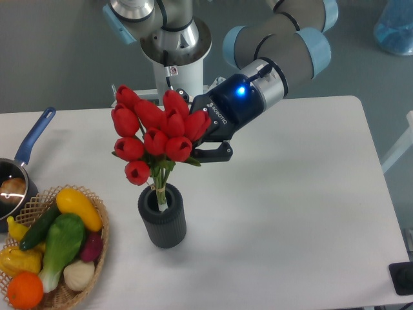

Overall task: Insert the flowers into the vase
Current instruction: 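Lower the tulip stems into the black vase opening, then push the tulip stems deeper into the vase and settle them upright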

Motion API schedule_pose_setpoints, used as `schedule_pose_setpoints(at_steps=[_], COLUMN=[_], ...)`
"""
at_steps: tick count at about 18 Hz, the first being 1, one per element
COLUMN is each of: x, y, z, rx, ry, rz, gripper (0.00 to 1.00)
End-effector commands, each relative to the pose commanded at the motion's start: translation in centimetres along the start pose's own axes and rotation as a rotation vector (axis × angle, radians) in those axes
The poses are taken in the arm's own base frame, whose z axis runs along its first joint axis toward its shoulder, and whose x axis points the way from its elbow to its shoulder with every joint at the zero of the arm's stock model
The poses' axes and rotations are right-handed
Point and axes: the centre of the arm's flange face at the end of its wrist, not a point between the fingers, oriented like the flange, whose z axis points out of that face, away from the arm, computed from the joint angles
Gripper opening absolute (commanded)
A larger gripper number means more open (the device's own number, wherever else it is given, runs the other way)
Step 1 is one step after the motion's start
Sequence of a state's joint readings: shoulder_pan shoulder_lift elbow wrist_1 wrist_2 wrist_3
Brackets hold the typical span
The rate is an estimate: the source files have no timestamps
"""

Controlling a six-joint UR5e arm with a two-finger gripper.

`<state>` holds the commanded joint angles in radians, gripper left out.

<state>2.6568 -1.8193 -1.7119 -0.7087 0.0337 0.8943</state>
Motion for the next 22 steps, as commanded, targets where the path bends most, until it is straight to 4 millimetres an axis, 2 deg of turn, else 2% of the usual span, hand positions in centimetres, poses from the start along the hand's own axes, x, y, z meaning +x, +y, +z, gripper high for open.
schedule_pose_setpoints(at_steps=[5, 11, 22], x=[0.9, 0.8, 1.4], y=[1.0, 2.6, 6.8], z=[-0.2, -0.4, 0.1], rx=[0.001, 0.0, -0.004], ry=[-0.004, -0.006, 0.002], rz=[-0.019, -0.006, -0.018], gripper=[0.1, 0.1, 0.16])
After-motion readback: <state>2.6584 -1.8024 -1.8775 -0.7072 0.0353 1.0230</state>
